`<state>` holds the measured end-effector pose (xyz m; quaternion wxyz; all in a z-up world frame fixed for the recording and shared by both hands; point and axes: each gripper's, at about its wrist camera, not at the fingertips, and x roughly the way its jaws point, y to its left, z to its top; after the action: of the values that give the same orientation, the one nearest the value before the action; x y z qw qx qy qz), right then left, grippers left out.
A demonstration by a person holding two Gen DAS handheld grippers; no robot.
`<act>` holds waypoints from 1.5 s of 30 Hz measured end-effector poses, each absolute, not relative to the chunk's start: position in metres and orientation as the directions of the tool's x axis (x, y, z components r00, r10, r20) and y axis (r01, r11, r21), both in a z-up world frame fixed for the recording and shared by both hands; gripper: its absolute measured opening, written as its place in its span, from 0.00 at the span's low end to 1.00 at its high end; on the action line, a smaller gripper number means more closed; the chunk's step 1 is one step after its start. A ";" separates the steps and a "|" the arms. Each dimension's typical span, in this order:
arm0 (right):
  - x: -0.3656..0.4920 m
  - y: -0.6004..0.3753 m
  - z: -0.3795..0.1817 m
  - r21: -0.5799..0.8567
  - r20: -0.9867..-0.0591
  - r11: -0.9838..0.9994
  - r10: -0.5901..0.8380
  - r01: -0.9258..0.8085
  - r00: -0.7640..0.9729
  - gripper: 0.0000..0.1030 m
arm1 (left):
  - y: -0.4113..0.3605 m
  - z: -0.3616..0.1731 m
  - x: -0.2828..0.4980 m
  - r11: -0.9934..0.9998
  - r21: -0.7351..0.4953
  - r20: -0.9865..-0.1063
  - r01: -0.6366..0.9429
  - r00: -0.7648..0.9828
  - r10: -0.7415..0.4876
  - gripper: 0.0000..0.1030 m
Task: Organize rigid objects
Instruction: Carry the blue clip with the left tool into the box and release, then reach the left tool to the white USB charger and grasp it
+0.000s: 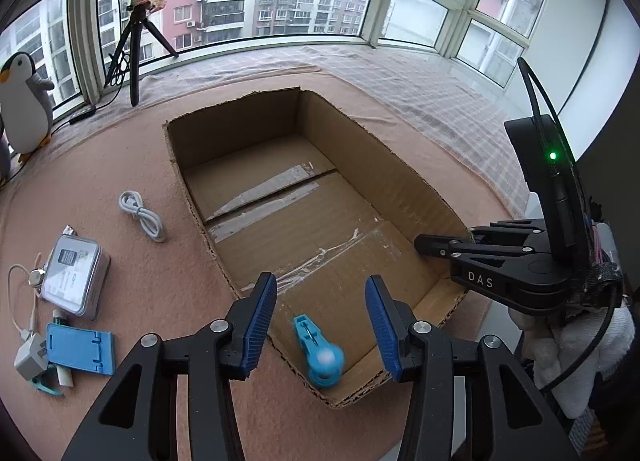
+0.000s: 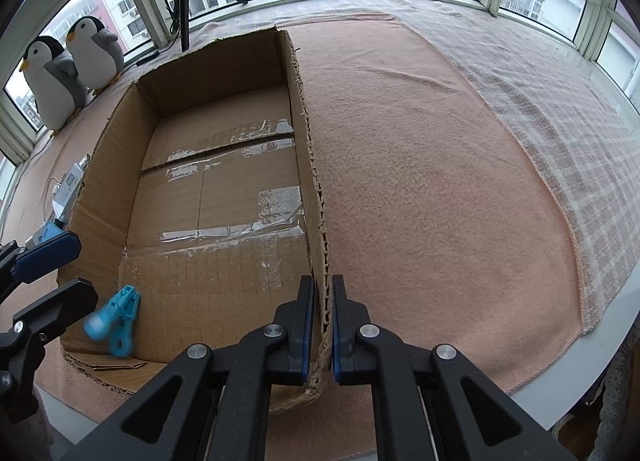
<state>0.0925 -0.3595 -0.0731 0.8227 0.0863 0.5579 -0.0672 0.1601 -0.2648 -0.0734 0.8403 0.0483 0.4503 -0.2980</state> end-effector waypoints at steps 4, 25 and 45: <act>0.092 -0.360 -0.073 0.069 -0.930 0.976 -0.011 0.205 0.366 0.07 | -0.252 -0.067 0.159 0.824 -0.194 -0.780 0.533 0.426 -0.459 0.48; 0.095 -0.356 -0.074 0.052 -0.935 0.977 -0.025 0.208 0.353 0.09 | -0.099 -0.039 0.162 0.954 -0.064 -0.774 0.293 0.589 -0.233 0.58; 0.097 -0.355 -0.075 0.034 -0.938 0.977 -0.041 0.209 0.344 0.10 | 0.008 -0.109 0.231 0.988 -0.151 -0.905 0.019 0.400 -0.146 0.58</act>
<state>0.0971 -0.3552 -0.0749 0.8163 0.0743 0.5677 -0.0767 0.2312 0.0080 -0.1091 0.8347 -0.0582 0.5454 -0.0495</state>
